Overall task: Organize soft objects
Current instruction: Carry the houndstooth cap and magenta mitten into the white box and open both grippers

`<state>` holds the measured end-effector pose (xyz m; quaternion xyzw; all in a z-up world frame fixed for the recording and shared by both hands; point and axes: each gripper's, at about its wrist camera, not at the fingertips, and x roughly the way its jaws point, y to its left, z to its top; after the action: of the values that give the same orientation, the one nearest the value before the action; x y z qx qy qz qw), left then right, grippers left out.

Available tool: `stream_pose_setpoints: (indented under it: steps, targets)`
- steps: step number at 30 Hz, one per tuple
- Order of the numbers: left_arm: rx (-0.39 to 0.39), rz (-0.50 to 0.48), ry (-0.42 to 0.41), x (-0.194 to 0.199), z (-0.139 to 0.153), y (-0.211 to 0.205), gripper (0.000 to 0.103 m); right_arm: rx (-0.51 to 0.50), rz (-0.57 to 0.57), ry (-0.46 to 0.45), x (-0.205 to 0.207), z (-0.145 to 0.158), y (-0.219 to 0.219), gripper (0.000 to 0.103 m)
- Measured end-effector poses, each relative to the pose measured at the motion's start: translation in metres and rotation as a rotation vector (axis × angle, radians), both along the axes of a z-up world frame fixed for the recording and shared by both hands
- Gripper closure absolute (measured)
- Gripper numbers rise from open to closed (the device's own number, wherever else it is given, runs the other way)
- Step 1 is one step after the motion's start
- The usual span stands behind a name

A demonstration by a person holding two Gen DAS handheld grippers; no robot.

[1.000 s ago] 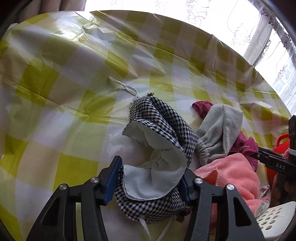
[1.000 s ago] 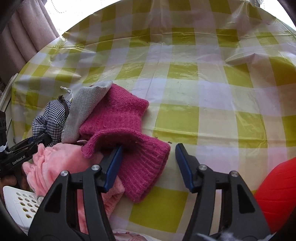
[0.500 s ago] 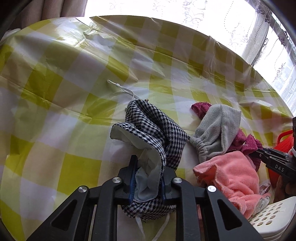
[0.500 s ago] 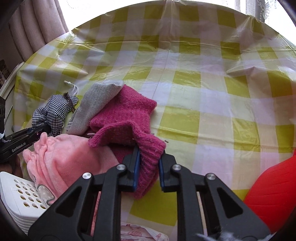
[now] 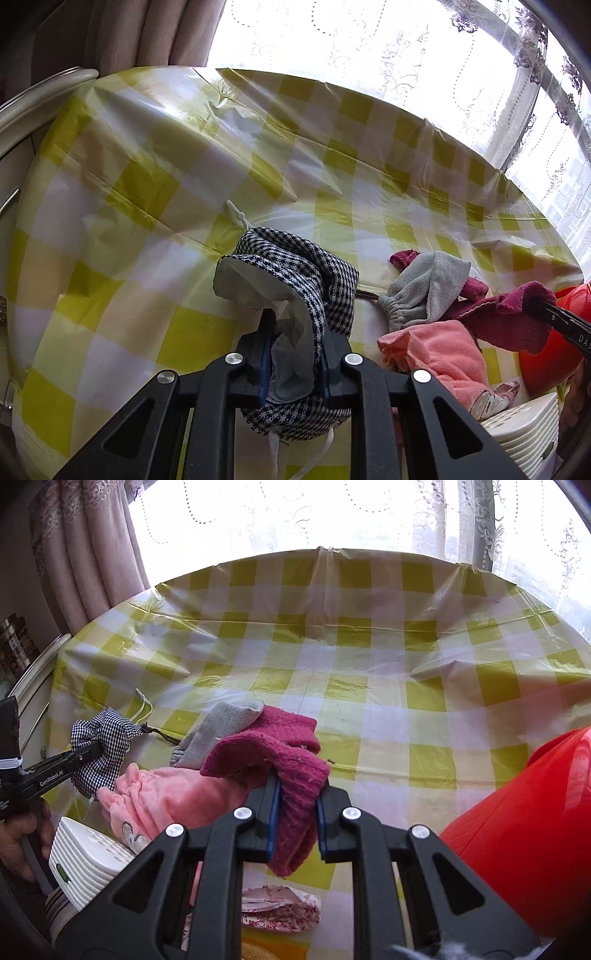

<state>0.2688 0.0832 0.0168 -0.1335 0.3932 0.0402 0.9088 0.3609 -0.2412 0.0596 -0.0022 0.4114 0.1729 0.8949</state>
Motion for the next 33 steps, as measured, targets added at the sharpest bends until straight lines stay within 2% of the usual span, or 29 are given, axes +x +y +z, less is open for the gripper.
stream_pose_setpoints:
  steps: [9, 18, 25, 33]
  targets:
    - [-0.013, 0.032, -0.068, -0.030, 0.025, 0.003, 0.082, 0.029, -0.029, -0.057, -0.029, 0.032, -0.018, 0.084]
    - [0.025, 0.041, -0.164, -0.066, 0.063, -0.009, 0.082, 0.058, -0.040, -0.103, -0.071, 0.058, -0.032, 0.084]
    - [0.031, 0.000, -0.215, -0.088, 0.090, -0.027, 0.082, 0.077, -0.052, -0.123, -0.104, 0.071, -0.045, 0.084]
    - [0.038, -0.095, -0.248, -0.107, 0.110, -0.063, 0.082, 0.056, -0.092, -0.134, -0.141, 0.074, -0.065, 0.084]
